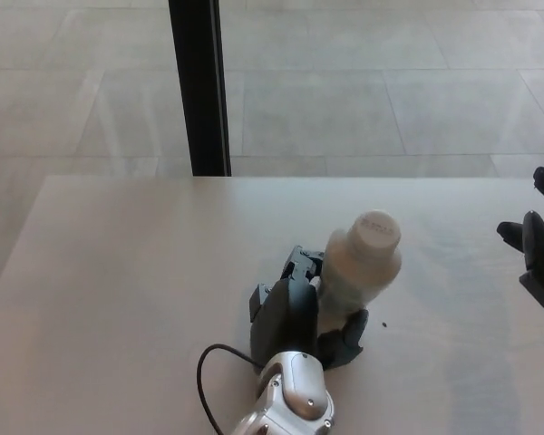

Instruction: The robot uses its left hand to to lift the bottle kept on the middle of the desk and tilts it towards its right hand. It then uses its right hand to rotate its cap to open it and places the bottle and cap back on the desk

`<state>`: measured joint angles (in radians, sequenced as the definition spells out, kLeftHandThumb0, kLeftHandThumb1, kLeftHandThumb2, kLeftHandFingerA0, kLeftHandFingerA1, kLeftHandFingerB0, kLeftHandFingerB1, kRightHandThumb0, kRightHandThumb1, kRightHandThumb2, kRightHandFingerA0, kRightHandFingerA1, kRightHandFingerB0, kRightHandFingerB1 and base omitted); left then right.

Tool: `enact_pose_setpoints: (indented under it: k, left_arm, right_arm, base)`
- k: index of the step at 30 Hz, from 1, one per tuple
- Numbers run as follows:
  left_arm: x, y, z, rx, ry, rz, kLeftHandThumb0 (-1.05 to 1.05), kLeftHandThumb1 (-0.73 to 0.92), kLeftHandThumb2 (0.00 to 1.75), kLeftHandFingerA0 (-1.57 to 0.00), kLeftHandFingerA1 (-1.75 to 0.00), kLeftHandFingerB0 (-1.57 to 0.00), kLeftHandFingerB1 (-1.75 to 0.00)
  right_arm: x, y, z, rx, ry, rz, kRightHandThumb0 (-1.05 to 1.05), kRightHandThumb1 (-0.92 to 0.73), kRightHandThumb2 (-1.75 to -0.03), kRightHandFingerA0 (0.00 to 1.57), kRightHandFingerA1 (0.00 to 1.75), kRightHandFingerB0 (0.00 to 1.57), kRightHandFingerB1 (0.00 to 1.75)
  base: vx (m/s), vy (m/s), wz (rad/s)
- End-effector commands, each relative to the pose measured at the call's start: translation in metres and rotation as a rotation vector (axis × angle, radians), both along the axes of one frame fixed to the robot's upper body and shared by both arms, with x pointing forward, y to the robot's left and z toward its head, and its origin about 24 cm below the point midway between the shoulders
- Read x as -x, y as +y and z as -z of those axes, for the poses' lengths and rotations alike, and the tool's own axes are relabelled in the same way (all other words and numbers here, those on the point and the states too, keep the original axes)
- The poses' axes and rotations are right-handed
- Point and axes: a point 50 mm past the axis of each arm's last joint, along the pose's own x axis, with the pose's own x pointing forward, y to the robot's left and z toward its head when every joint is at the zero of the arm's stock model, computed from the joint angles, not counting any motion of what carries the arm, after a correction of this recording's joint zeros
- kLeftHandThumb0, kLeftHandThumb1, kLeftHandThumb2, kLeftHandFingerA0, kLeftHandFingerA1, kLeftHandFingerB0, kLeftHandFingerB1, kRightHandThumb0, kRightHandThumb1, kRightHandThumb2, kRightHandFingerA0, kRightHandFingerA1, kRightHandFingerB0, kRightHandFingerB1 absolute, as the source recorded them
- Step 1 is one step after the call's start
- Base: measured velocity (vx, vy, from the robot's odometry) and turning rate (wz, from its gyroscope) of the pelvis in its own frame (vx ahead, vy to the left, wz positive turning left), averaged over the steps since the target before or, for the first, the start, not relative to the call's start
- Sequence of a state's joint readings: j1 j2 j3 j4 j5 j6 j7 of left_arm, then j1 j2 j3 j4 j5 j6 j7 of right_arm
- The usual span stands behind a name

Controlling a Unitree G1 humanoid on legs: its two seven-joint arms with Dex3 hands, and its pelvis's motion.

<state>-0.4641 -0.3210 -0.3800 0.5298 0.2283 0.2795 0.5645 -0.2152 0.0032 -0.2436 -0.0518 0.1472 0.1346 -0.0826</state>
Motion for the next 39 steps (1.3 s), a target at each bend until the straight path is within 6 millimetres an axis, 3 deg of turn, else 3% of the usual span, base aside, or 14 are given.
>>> enact_pose_setpoints:
  k: [1,5,6,7,8,17,23,24,27,32,34,36,37,39]
  left_arm:
    - [0.030,-0.033,0.002,0.145,-0.022,-0.158,0.26,0.92,1.06,-0.57,-1.75,-0.46,-1.52]
    - [0.022,-0.005,-0.002,0.102,-0.018,-0.115,0.27,0.92,1.04,-0.59,-1.75,-0.46,-1.60]
    - [0.021,0.005,-0.003,0.085,-0.027,-0.113,0.14,0.86,1.35,-0.81,-1.07,-0.72,-1.00]
    - [0.020,0.010,-0.004,0.083,-0.024,-0.116,0.14,0.86,1.35,-0.81,-1.07,-0.72,-1.00]
    - [0.019,0.026,-0.006,0.064,-0.029,-0.120,0.24,0.92,1.06,-0.62,-1.75,-0.47,-1.57]
    - [0.023,0.077,0.002,-0.084,0.010,-0.135,0.24,0.92,0.92,-0.58,-1.75,-0.46,-1.38]
    - [0.029,0.080,0.008,-0.115,0.033,-0.120,0.18,0.92,0.85,-0.58,-1.75,-0.48,-1.39]
    - [0.030,0.079,0.008,-0.115,0.041,-0.119,0.16,0.92,0.87,-0.57,-1.75,-0.47,-1.40]
    - [0.030,0.077,0.010,-0.129,0.048,-0.109,0.21,0.92,0.87,-0.58,-1.74,-0.49,-1.40]
    - [0.031,0.073,0.013,-0.152,0.070,-0.097,0.19,0.92,0.88,-0.52,-1.70,-0.47,-1.37]
    - [0.031,0.072,0.013,-0.191,0.065,-0.103,0.14,0.92,0.75,-0.52,-1.42,-0.51,-0.81]
    - [0.031,0.071,0.012,-0.220,0.066,-0.096,0.16,0.92,0.75,-0.56,-1.26,-0.49,-0.69]
    - [0.031,0.071,0.012,-0.228,0.067,-0.089,0.15,0.92,0.72,-0.60,-1.03,-0.42,-0.63]
    - [0.032,0.072,0.012,-0.213,0.065,-0.088,0.14,0.92,0.75,-0.52,-1.37,-0.52,-0.86]
  right_arm:
    - [0.007,-0.002,-0.004,-0.010,-0.028,-0.007,-0.35,-0.70,-0.61,0.75,0.80,0.50,0.40]
    - [0.012,-0.003,-0.001,0.106,0.016,-0.085,-0.39,-0.69,-0.60,0.80,0.88,0.52,0.38]
    - [0.014,-0.003,0.000,0.134,0.028,-0.106,-0.40,-0.68,-0.60,0.80,0.90,0.52,0.38]
    - [0.015,-0.004,0.001,0.157,0.032,-0.118,-0.40,-0.68,-0.60,0.80,0.90,0.52,0.38]
    - [0.018,-0.003,0.004,0.180,0.052,-0.158,-0.40,-0.66,-0.60,0.82,0.92,0.53,0.39]
    - [0.021,0.016,0.013,0.404,0.119,-0.302,-0.48,-0.57,-0.57,0.78,0.89,0.55,0.37]
    - [0.012,0.045,0.008,0.655,0.100,-0.350,-0.62,-0.44,-0.84,0.69,0.79,0.41,0.50]
    - [0.011,0.052,0.004,0.670,0.089,-0.349,-0.59,-0.57,-0.58,0.68,0.80,0.47,0.35]
    - [0.007,0.064,-0.007,0.694,0.029,-0.331,-0.61,-0.47,-0.85,0.67,0.87,0.39,0.50]
    - [0.007,0.080,-0.024,0.757,-0.049,-0.299,-0.53,-0.60,-0.59,0.69,0.90,0.46,0.37]
    - [0.007,0.087,-0.028,0.806,-0.069,-0.287,-0.52,-0.60,-0.59,0.70,0.89,0.46,0.39]
    - [0.007,0.091,-0.028,0.842,-0.069,-0.283,-0.57,-0.48,-0.85,0.69,0.85,0.38,0.51]
    - [0.006,0.092,-0.027,0.846,-0.067,-0.281,-0.54,-0.60,-0.59,0.68,0.87,0.44,0.39]
    - [0.003,0.095,-0.026,0.867,-0.062,-0.276,-0.57,-0.60,-0.58,0.63,0.93,0.40,0.41]
  base:
    - [0.00,0.000,0.00]
    - [0.00,0.000,0.00]
    - [0.00,0.000,0.00]
    - [0.00,0.000,0.00]
    - [0.00,0.000,0.00]
    - [0.00,0.000,0.00]
    - [0.00,0.000,0.00]
    - [0.00,0.000,0.00]
    - [0.00,0.000,0.00]
    - [0.00,0.000,0.00]
    - [0.00,0.000,0.00]
    - [0.00,0.000,0.00]
    - [0.00,0.000,0.00]
    - [0.00,0.000,0.00]
